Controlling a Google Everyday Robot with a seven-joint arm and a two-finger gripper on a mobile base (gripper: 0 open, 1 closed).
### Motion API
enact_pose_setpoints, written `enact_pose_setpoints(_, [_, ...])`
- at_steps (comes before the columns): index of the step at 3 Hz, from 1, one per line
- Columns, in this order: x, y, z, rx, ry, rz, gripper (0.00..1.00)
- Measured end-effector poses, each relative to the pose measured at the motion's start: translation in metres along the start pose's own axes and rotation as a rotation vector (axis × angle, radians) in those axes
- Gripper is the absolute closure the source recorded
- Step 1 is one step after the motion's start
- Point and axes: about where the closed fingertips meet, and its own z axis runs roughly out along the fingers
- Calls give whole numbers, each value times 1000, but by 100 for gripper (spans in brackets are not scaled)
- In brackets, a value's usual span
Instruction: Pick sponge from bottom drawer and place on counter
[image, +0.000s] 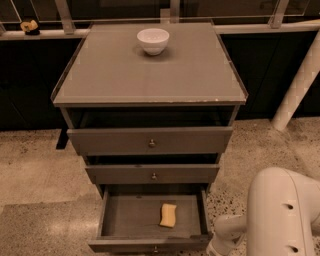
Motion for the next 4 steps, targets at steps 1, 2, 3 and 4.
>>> enact_pose_setpoints(1, [-30,-27,-12,-3,-73,78,0])
enact_pose_setpoints(2, [-33,-28,-13,0,-77,76,0])
enact_pose_setpoints(3, [-38,-22,-17,35,-89,38,0])
enact_pose_setpoints(4, [-50,-8,-35,117,-70,-25,0])
